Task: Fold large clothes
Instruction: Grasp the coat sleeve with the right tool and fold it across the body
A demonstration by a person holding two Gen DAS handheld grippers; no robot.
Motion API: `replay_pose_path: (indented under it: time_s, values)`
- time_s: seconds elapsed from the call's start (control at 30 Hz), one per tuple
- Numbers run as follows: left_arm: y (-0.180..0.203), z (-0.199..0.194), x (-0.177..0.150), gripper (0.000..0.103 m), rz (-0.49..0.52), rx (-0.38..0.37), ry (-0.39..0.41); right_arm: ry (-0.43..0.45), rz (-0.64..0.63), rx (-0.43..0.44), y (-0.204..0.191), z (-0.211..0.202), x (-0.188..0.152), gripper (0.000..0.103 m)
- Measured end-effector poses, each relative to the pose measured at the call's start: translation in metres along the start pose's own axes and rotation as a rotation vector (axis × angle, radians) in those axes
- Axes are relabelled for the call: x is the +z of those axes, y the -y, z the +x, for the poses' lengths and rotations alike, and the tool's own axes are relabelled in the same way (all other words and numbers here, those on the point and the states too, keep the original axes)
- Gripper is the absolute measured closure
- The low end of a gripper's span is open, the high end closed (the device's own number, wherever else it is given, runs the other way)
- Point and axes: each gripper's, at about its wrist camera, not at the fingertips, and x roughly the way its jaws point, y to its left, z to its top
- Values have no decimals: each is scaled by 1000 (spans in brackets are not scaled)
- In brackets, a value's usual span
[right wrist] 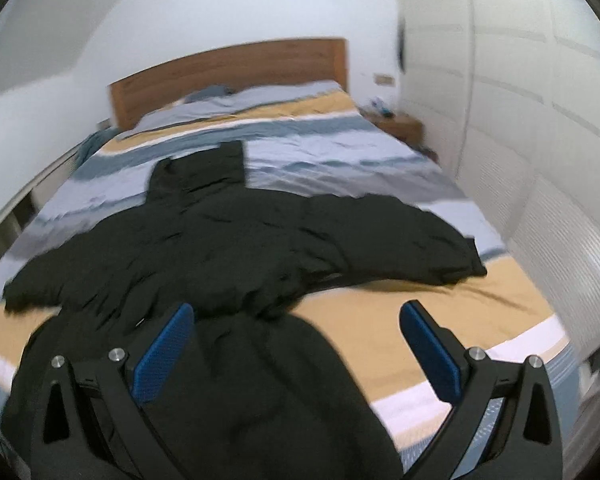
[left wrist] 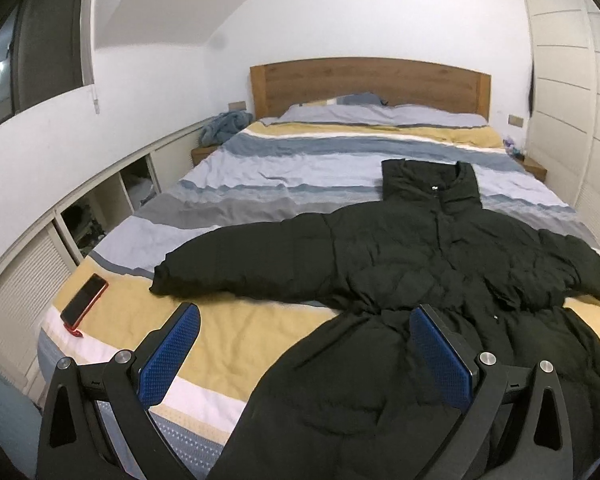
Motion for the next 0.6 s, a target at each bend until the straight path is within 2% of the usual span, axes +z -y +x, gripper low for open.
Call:
replay_pose_path:
  time_s: [0.17,0.3,0.6]
  values:
    - [9,34,-1,0,4,34,-41,-92,167,-32,60,80,9,0]
    - [19,58,-7,0,13,43,-76,-150,345,-54,115,137,0,0]
    - [21,96,-15,0,-5,95,-138,-138,641,-80,211,202,-14,0]
